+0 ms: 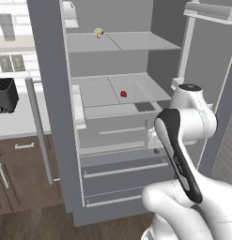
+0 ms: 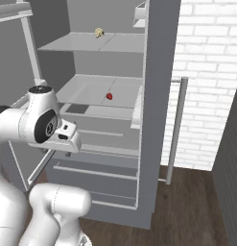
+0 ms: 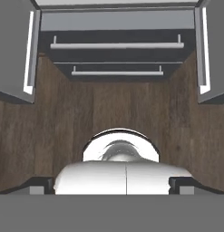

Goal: Take the strawberry from the fridge and place it on top of the pancake, located on the dining counter.

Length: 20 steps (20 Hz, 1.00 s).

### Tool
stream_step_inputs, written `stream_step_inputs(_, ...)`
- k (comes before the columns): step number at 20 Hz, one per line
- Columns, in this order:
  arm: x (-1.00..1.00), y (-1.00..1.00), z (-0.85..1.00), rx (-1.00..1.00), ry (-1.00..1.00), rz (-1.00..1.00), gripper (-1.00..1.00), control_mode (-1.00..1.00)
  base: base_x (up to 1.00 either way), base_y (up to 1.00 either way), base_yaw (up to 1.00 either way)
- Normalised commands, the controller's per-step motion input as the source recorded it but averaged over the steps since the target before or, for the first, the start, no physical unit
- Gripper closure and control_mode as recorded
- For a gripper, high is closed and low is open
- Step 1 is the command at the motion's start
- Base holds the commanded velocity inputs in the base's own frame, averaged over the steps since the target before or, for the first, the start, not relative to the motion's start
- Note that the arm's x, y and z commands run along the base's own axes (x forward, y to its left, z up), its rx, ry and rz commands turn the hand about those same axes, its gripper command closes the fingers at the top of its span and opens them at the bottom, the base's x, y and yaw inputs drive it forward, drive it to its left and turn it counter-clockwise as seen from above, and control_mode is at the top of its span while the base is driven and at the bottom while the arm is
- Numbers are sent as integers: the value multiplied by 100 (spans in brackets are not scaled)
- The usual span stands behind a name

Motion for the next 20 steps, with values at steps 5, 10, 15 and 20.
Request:
stream_step_inputs(5, -8, -11, -30, -14, -4, 0, -100, -100, 0, 0, 0)
stream_step_inputs(10, 0, -10, -12, -1, 0, 0, -100, -100, 0, 0, 0)
stream_step_inputs(15, 0, 0, 0, 0, 0, 0, -100, -100, 0, 0, 0)
stream_step_inputs(20, 0, 0, 0, 0, 0, 0, -100, -100, 0, 0, 0)
